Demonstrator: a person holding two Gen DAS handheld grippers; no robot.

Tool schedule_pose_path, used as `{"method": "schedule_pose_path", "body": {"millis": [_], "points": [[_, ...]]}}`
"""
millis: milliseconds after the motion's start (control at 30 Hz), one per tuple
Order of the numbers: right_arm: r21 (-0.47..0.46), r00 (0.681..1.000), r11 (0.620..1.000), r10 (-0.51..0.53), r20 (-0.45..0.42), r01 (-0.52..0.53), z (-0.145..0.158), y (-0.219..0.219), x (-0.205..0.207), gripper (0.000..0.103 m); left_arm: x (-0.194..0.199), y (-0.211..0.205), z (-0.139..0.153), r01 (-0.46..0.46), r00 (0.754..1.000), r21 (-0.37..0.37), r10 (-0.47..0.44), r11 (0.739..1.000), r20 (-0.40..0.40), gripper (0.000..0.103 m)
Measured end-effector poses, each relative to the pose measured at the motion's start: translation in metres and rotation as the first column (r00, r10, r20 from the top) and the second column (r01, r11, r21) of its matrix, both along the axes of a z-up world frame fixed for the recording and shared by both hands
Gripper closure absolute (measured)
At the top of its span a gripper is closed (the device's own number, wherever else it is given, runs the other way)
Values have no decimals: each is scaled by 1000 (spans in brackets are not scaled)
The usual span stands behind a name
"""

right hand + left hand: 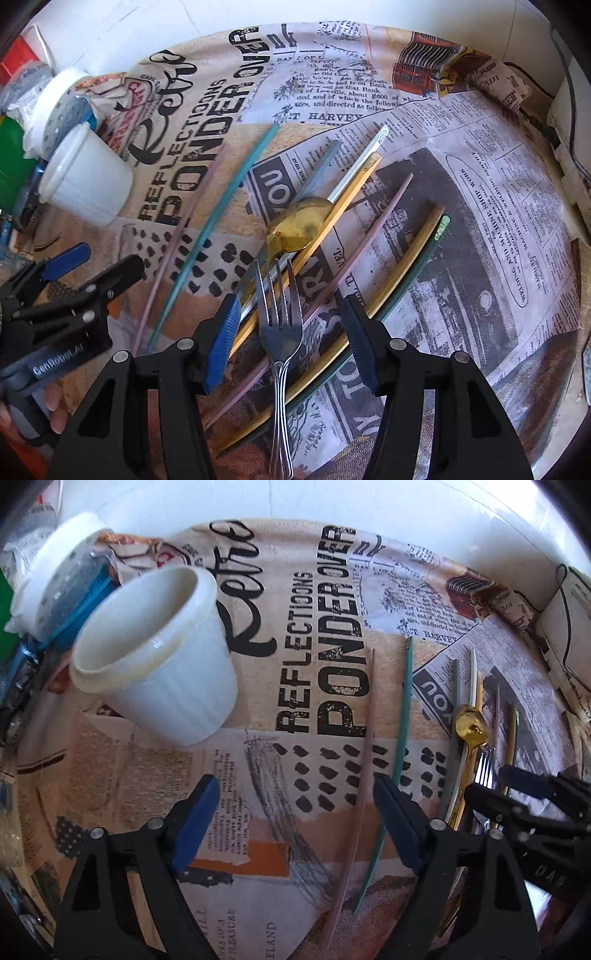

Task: Organize utensils
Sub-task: 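Lower both tools toward the utensil pile, right tool over the silver fork, then grasp the silver fork with the right tool while the left tool grasps a pink chopstick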

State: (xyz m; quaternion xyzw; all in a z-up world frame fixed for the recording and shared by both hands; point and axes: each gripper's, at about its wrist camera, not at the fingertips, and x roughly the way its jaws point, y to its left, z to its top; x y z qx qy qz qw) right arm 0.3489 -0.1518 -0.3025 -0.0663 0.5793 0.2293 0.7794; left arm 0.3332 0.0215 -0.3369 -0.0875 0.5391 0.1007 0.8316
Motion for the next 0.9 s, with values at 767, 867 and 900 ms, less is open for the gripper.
{"method": "schedule_pose_path", "body": {"millis": [767,867,900], "points": [[46,999,998,-31,-8,32,-2,-11,8,80,59,-28,-14,197,978,-28,-198,980,-68,78],[68,999,996,-49,-7,49,3,-20,9,80,64,-29,-13,217,973,-46,-220,975,-74,93],[71,999,996,-55,-3,55,6,-23,10,80,67,-29,-13,221,971,-55,-225,974,-77,96]]}}
